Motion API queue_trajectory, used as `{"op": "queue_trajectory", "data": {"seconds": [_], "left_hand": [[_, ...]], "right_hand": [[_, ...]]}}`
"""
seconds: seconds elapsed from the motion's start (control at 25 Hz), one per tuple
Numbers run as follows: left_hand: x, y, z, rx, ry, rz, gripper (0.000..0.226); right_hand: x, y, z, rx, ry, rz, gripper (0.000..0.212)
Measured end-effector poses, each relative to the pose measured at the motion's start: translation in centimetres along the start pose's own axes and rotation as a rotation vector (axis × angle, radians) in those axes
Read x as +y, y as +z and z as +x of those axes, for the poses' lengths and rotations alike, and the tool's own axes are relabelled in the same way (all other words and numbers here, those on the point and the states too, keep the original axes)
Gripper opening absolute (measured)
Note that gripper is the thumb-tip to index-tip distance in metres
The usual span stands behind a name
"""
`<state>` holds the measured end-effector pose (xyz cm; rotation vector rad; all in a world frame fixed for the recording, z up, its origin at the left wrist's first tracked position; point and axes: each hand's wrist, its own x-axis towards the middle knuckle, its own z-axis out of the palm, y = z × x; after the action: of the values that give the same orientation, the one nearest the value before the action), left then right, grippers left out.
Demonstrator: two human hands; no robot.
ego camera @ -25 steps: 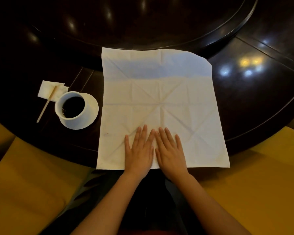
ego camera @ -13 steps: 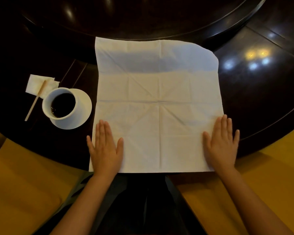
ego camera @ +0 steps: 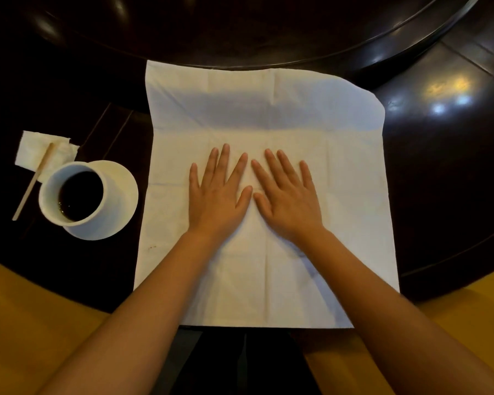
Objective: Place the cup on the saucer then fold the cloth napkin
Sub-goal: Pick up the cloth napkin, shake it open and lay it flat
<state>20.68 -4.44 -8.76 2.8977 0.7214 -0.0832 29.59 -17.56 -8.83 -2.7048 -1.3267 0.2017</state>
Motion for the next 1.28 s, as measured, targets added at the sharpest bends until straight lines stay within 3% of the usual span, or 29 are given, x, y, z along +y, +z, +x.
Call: {"op": "queue_trajectory", "data": {"seconds": [0.36, 0.56, 0.64, 0.72, 0.92, 1.12, 1.2, 1.28], "left_hand": [[0.0, -0.3, -0.1, -0.024, -0.079, 0.013, 0.068], [0.0, -0.4, 0.0, -0.017, -0.079, 0.006, 0.069], [0.0, -0.3, 0.0, -0.017, -0.078, 0.006, 0.07], [-0.1, -0.3, 0.0, -0.016, -0.079, 0.005, 0.07], [1.6, -0.2, -1.0, -0.03, -0.144, -0.03, 0.067], [5.7, 0.6, -4.7, -0.049, -0.01, -0.027, 0.079], [7.4, 1.0, -6.5, -0.032, 0.089, -0.035, 0.077], [9.0, 1.4, -8.2, -0.024, 0.185, -0.039, 0.074]], "right_hand": [[14.3, -3.2, 3.0, -0.023, 0.254, -0.059, 0.07], [14.4, -3.5, 2.7, 0.016, 0.495, 0.015, 0.07], [12.8, -3.7, -0.2, 0.021, 0.373, 0.017, 0.071], [10.7, -4.3, -5.3, -0.022, 0.119, 0.05, 0.07], [9.5, -5.1, -17.7, -0.29, -0.446, -0.065, 0.079], [11.9, -4.7, -20.5, -0.297, -0.414, -0.106, 0.1], [12.3, -5.3, -20.7, -0.251, -0.426, -0.06, 0.092], [12.4, -6.6, -20.8, -0.194, -0.437, -0.003, 0.071]]}}
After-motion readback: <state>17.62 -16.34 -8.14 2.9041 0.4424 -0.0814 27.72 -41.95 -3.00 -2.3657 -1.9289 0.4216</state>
